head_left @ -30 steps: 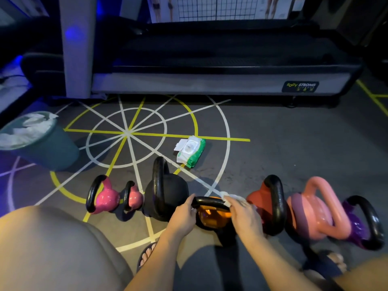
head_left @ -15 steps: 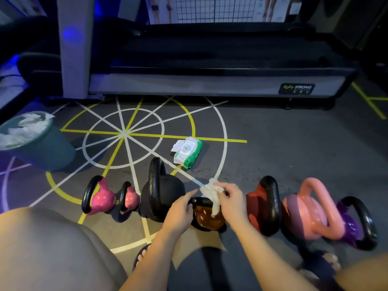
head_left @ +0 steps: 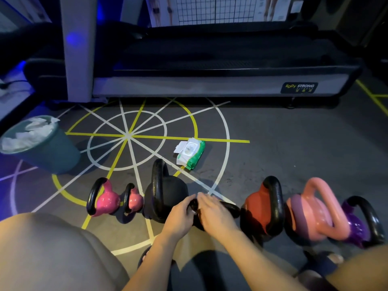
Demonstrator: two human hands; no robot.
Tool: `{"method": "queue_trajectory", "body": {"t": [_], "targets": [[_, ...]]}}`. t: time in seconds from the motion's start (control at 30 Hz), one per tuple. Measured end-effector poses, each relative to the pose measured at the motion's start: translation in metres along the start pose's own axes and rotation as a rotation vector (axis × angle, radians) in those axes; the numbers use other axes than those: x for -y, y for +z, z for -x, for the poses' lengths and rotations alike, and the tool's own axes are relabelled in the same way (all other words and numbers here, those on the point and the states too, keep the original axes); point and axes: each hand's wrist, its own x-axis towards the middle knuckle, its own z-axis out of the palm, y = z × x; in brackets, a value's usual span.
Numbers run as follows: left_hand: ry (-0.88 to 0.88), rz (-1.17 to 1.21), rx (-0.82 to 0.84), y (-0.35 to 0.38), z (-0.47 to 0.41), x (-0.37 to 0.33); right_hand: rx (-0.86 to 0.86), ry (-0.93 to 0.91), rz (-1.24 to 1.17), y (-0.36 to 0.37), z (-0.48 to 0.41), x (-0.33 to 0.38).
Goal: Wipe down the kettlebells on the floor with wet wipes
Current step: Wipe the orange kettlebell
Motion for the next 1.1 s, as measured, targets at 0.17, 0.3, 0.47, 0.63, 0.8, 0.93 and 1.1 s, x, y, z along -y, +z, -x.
{"method": "queue_trajectory", "body": {"t": [0.17,0.3,0.47,0.63,0.8,0.93,1.1], "targets": [[-0.03,0.004,-0.005,0.0,0.001,0.005,-0.115,-0.026,-0.065,0.027,0.016,-0.013],[-0.016,-0.081,-0.013,0.008,0.001,0.004,-0.223,0.033,-0.06,0.018,0.036,-0.062],[0.175,-0.087,0.009,0.016,0.008,0.001,-0.141,0.028,-0.26,0.016,0.021,-0.024],[0.177,-0.071,0.017,0.009,0.003,-0.003,-0.105,0.117,-0.274,-0.003,0.018,-0.009],[0.325,-0.244,0.001,0.026,-0.007,-0.003,-0.23,0.149,-0.262,0.002,0.023,-0.035],[0.302,-0.291,-0.058,0.028,-0.019,-0.017,-0.367,0.17,-0.225,-0.004,0.023,-0.054],[-0.021,-0.079,-0.277,0.021,-0.025,-0.015,-0.099,0.221,-0.382,-0.011,0.031,-0.072]]}}
